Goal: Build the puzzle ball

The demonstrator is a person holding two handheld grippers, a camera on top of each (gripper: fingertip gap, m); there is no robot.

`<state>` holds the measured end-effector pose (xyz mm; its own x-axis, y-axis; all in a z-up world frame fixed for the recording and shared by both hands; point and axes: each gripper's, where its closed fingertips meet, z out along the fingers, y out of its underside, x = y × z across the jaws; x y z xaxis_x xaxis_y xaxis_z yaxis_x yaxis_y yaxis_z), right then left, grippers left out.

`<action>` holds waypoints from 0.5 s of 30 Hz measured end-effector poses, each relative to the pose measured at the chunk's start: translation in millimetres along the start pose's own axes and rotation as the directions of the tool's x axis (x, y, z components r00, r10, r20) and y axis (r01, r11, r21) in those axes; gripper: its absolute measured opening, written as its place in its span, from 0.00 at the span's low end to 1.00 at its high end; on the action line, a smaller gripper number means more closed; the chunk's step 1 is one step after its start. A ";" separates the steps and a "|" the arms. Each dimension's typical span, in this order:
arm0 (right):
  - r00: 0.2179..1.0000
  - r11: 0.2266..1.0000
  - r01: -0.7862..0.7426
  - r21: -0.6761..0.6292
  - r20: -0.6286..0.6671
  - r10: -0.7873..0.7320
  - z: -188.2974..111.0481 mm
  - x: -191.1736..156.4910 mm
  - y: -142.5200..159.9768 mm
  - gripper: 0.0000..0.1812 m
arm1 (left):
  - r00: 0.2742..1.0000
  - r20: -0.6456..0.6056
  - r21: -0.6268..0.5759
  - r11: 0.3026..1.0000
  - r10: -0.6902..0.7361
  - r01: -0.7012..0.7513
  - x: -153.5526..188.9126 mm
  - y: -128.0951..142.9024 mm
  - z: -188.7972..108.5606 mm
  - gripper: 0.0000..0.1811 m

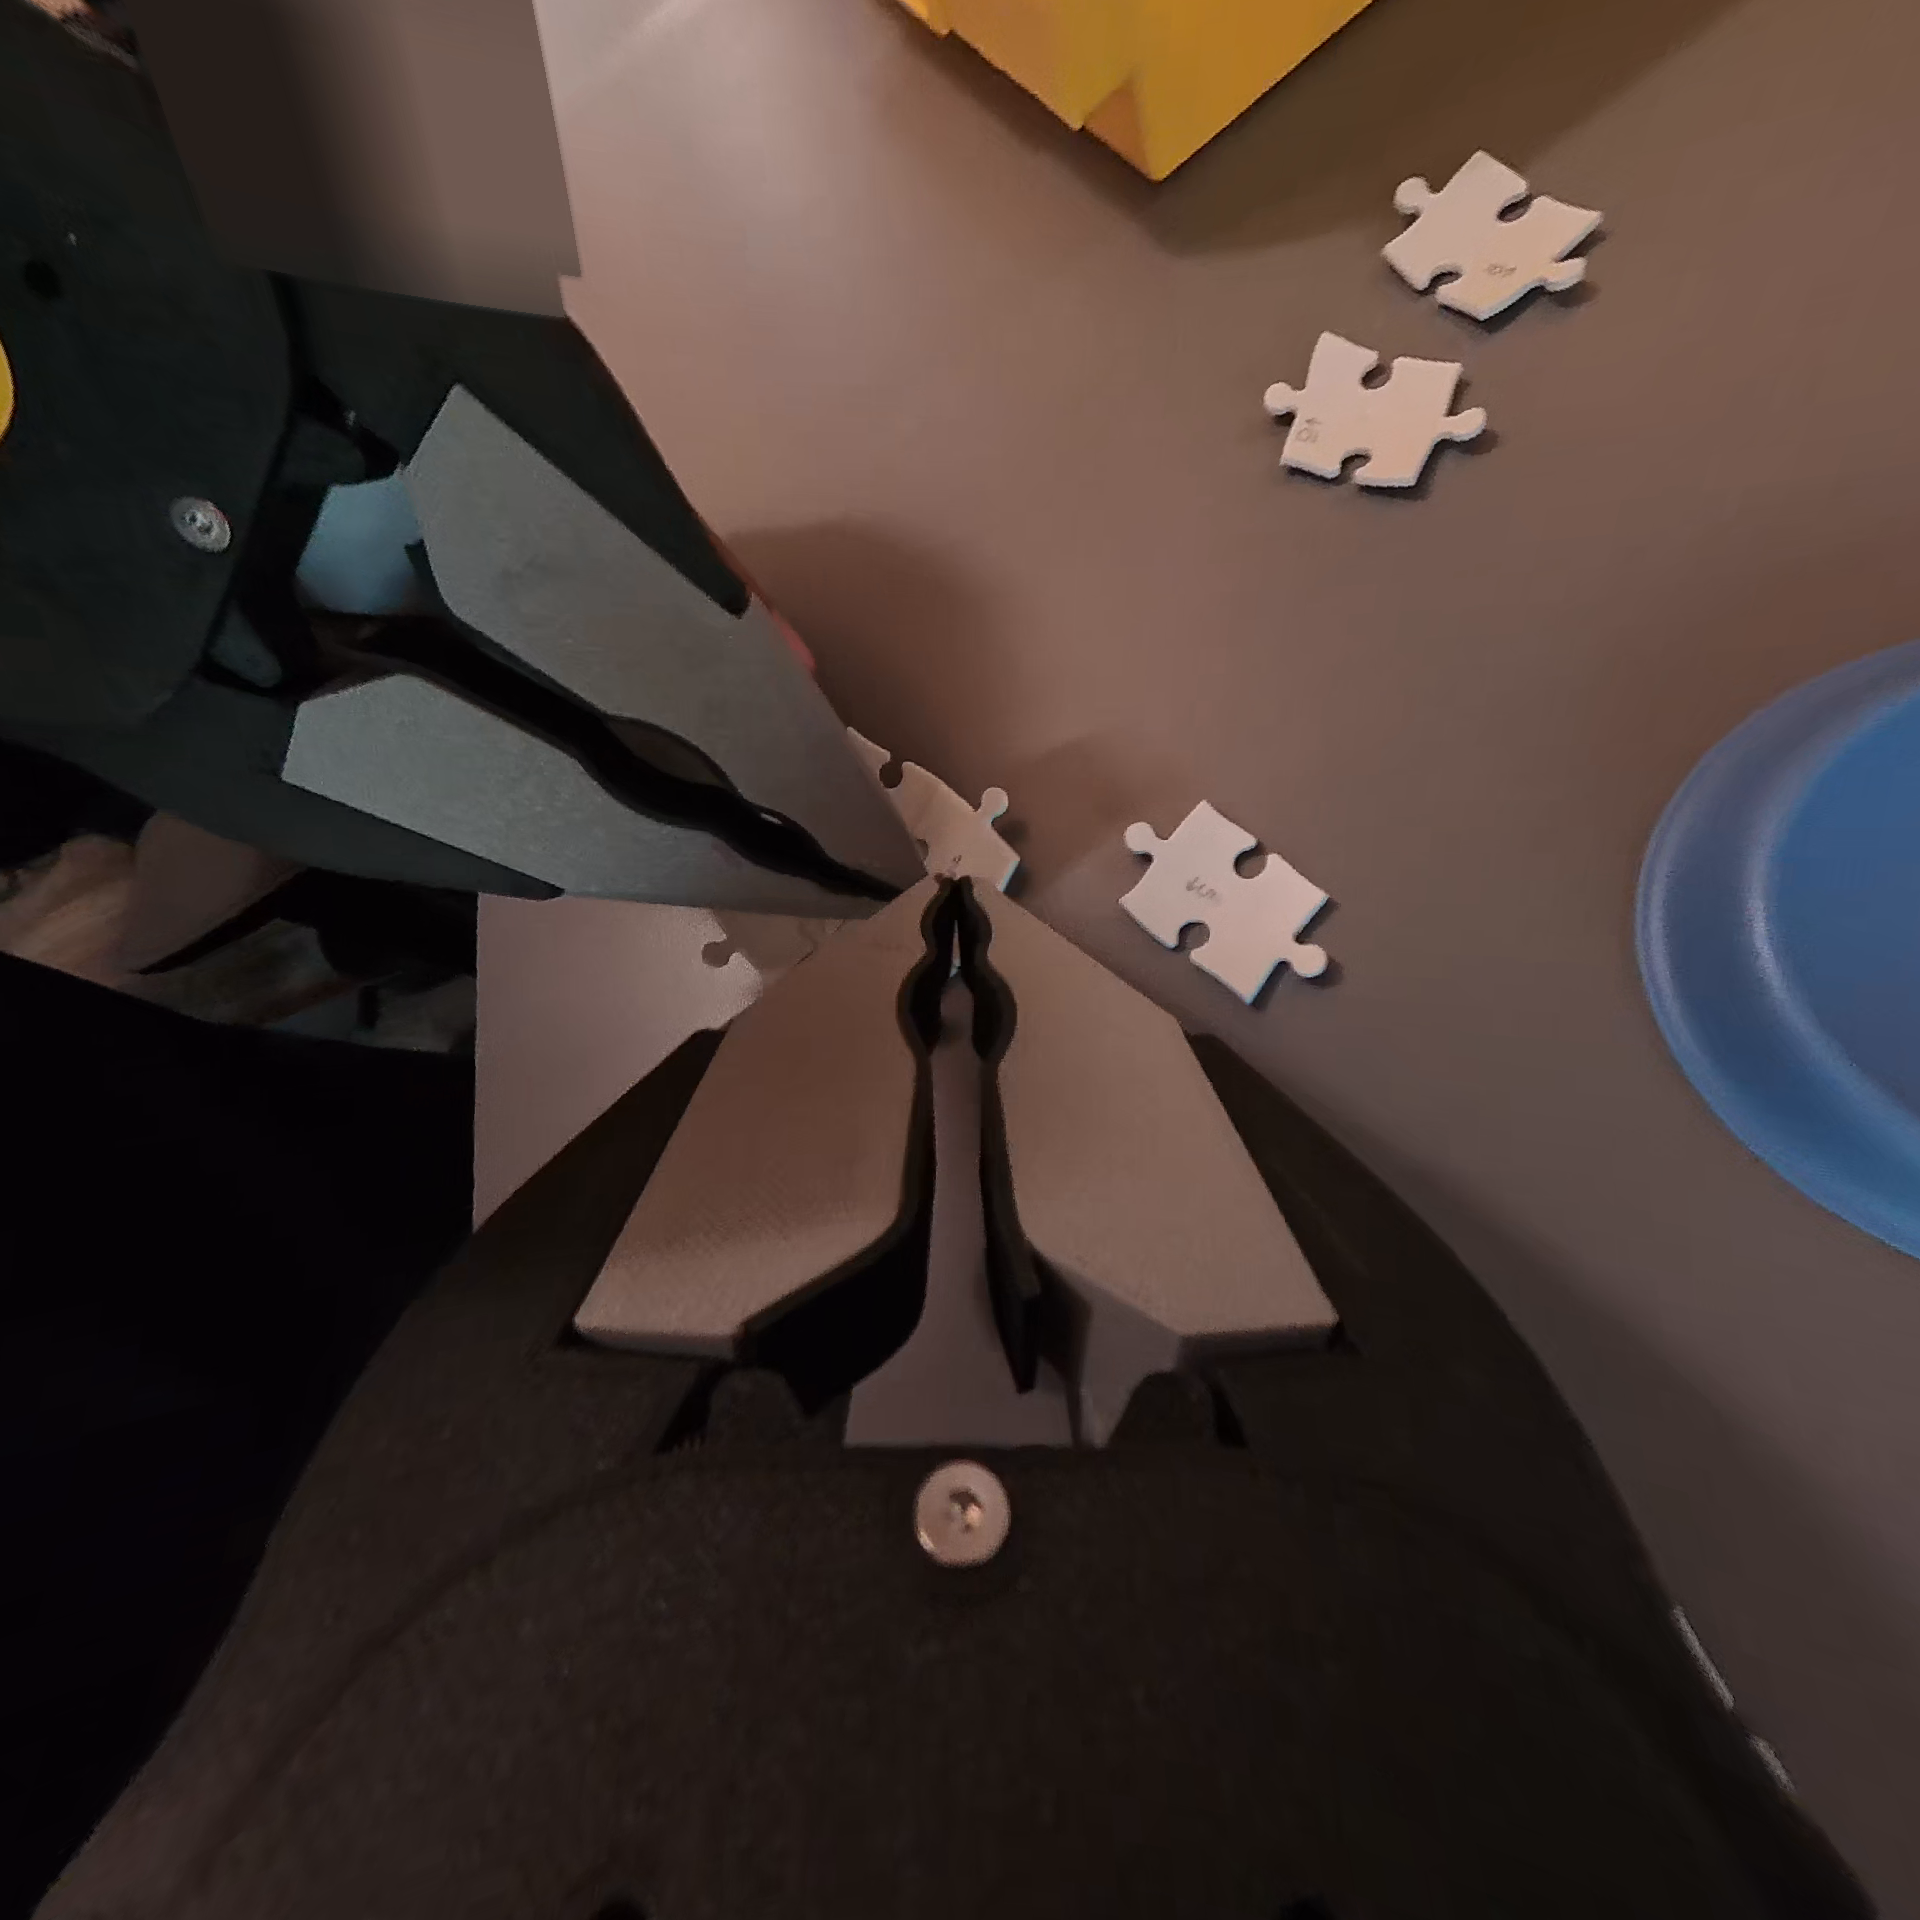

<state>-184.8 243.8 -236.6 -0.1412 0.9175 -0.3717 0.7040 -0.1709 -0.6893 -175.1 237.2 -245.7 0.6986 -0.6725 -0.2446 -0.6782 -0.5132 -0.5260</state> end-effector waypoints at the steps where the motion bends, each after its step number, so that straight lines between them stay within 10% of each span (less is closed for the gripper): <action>1: 1.000 1.000 0.016 -0.011 -0.006 -0.016 0.6 -1.2 1.5 0.00 | 1.000 -0.001 -0.001 1.000 0.000 0.000 0.0 0.1 0.0 0.00; 15: 0.986 0.977 0.141 -0.162 -0.067 -0.154 2.3 -8.4 15.0 0.00 | 0.999 -0.026 0.010 1.000 -0.023 0.023 1.3 -1.1 0.3 0.00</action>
<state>-174.7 232.7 -245.3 -0.2006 0.9550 -0.2184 0.7802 0.0209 -0.6252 -173.3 237.0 -245.7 0.7076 -0.6742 -0.2116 -0.6597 -0.5230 -0.5397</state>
